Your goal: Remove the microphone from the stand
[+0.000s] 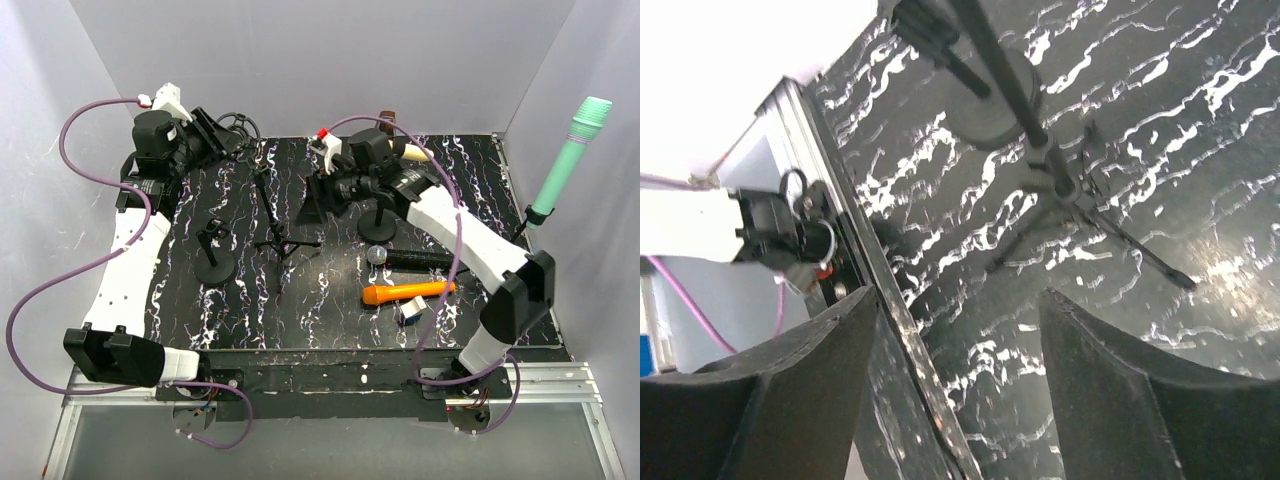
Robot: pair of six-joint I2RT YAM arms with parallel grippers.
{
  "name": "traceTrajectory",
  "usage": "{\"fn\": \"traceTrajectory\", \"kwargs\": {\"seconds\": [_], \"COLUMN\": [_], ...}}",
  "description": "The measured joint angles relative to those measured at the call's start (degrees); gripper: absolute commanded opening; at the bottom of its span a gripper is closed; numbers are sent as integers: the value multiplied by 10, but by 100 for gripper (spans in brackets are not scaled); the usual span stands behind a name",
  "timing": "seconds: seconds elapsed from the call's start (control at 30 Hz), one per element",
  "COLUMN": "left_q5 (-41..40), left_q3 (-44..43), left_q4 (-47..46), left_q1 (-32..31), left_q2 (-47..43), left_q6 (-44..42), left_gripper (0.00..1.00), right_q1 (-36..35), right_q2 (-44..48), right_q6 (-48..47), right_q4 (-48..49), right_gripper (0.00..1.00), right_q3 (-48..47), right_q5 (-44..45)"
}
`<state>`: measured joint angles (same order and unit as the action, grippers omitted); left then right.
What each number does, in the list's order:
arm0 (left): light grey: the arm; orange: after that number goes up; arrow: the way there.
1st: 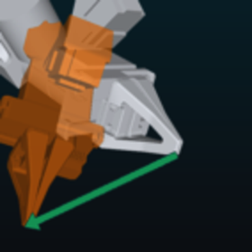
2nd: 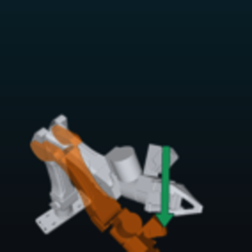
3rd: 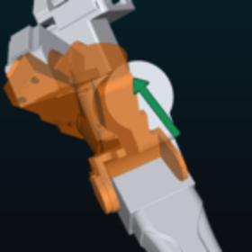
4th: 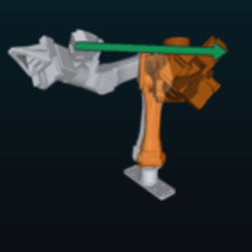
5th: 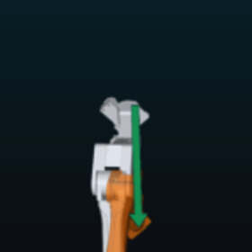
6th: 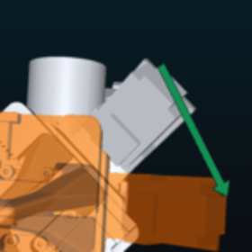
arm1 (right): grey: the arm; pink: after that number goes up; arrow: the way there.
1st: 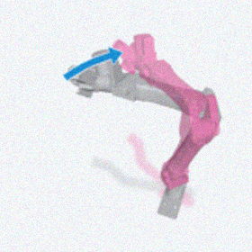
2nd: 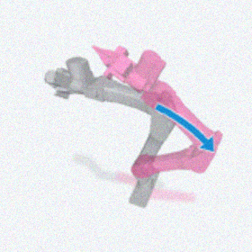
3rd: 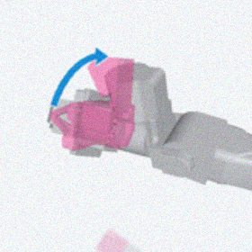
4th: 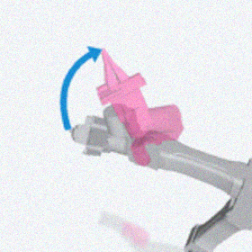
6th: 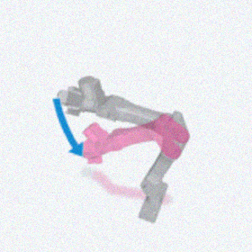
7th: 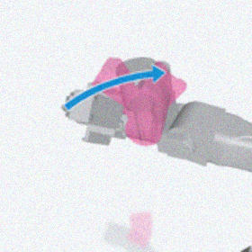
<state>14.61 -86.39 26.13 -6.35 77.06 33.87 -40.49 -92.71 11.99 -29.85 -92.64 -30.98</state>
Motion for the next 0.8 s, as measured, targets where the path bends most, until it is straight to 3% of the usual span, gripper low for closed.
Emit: {"fn": "traceTrajectory", "kwargs": {"seconds": [0.33, 0.8], "left_q5": [-64, -56], "left_q3": [-20, -36], "left_q4": [38, 47], "left_q1": [2, 2], "left_q2": [8, 24], "left_q6": [73, 66], "left_gripper": [0, 0], "right_q1": [-1, 7], "right_q2": [-137, -217], "right_q6": [144, 178], "right_q4": [61, 121], "right_gripper": [62, 42], "right_q3": [-45, -78], "right_q5": [17, -36]}}
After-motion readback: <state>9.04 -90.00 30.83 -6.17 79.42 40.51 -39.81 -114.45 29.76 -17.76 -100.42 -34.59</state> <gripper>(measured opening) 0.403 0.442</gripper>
